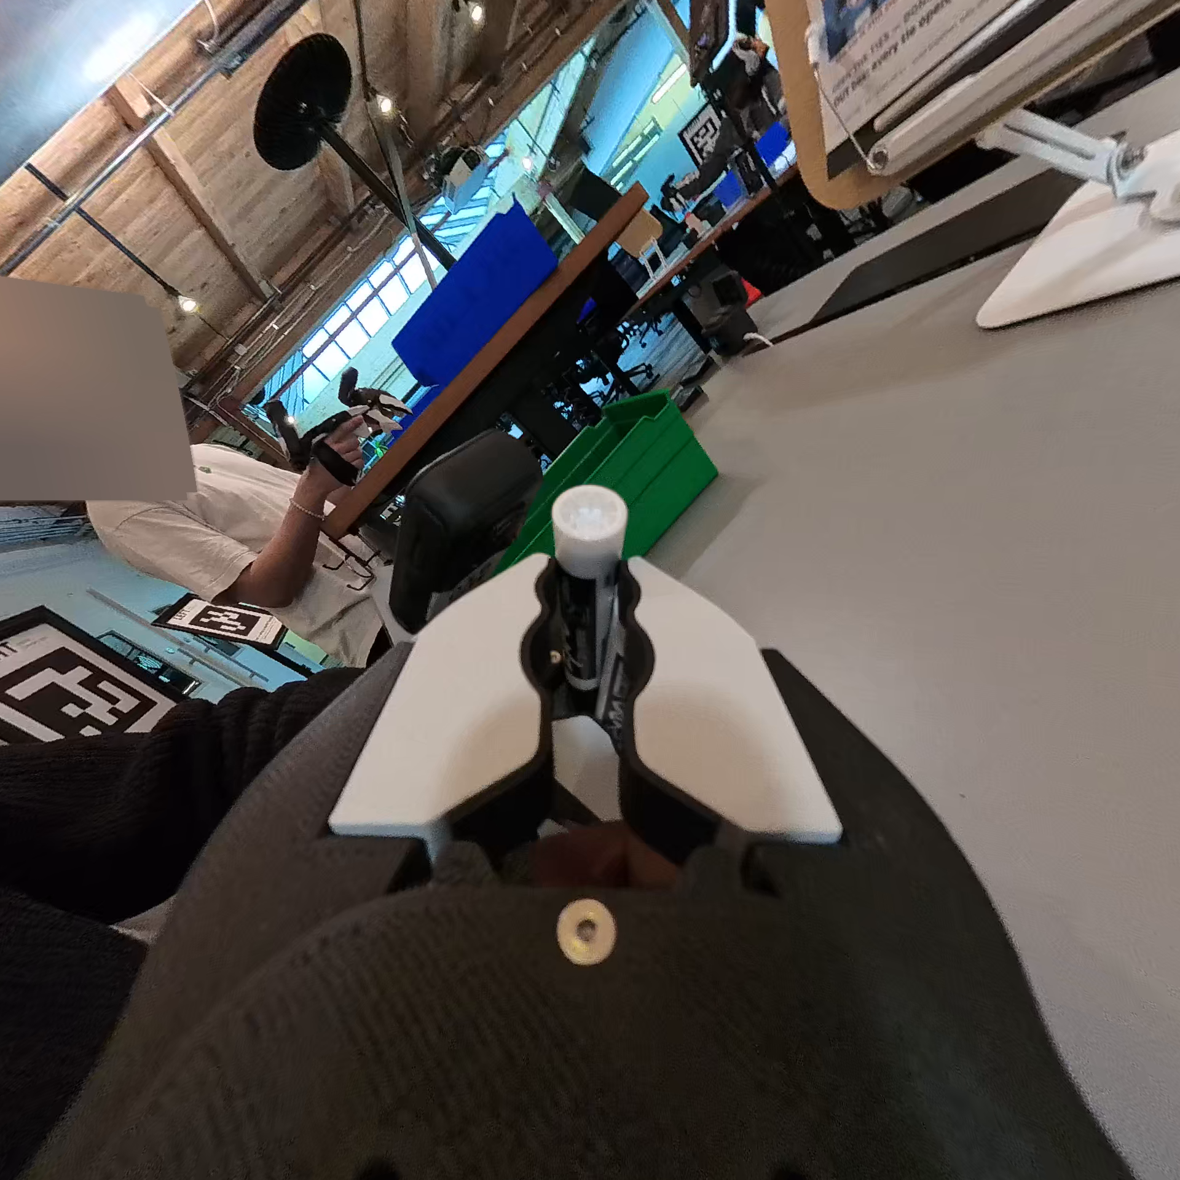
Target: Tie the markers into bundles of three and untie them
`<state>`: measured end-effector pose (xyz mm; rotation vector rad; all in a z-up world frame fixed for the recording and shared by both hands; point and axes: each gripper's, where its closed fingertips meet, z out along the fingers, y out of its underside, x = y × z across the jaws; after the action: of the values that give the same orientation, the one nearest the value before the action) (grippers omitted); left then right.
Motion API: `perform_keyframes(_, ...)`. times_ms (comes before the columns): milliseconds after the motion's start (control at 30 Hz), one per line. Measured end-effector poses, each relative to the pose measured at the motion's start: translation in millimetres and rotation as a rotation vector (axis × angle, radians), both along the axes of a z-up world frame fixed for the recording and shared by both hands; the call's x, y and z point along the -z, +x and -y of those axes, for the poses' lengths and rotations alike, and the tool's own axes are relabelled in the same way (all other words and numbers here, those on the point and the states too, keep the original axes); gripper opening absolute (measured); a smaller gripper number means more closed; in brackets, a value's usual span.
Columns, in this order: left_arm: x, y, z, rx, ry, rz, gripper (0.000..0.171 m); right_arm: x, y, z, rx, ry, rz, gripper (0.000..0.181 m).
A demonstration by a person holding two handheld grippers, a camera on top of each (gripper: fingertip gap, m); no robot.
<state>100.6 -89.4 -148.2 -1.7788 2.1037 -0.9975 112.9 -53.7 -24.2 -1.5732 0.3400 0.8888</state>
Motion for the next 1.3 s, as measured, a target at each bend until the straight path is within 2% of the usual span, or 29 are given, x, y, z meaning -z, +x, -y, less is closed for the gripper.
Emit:
perform_keyframes(100,-0.1,-0.2,-8.4,0.007,0.083,0.005,0.034,1.5,2.3,2.0,-0.017,-0.029,-0.036,0.018)
perform_keyframes(200,4.0,-5.5,-7.6,0.070,0.164,-0.018,0.033,2.9,1.4,3.1,-0.051,-0.050,-0.037,0.018)
perform_keyframes(400,11.6,-14.1,2.0,0.145,0.169,-0.056,0.035,9.2,-1.0,5.1,-0.119,-0.095,-0.044,0.018)
perform_keyframes(567,9.2,-14.1,5.5,0.122,0.085,-0.049,0.034,11.6,-2.9,7.9,-0.151,-0.105,-0.033,0.018)
perform_keyframes(633,6.1,-12.7,4.7,0.109,0.064,-0.038,0.038,9.3,-3.7,9.0,-0.156,-0.094,-0.018,0.018)
perform_keyframes(767,2.1,-11.7,5.9,0.100,0.040,-0.024,0.034,-1.6,-1.6,10.2,-0.145,-0.039,-0.022,0.018)
perform_keyframes(1000,0.0,-15.1,11.5,0.057,-0.072,-0.012,0.034,-23.9,25.9,20.2,-0.076,0.042,-0.084,0.018)
perform_keyframes(1300,-14.9,-16.0,7.6,-0.009,-0.245,0.028,0.033,-20.8,43.1,29.8,-0.063,0.013,-0.082,0.017)
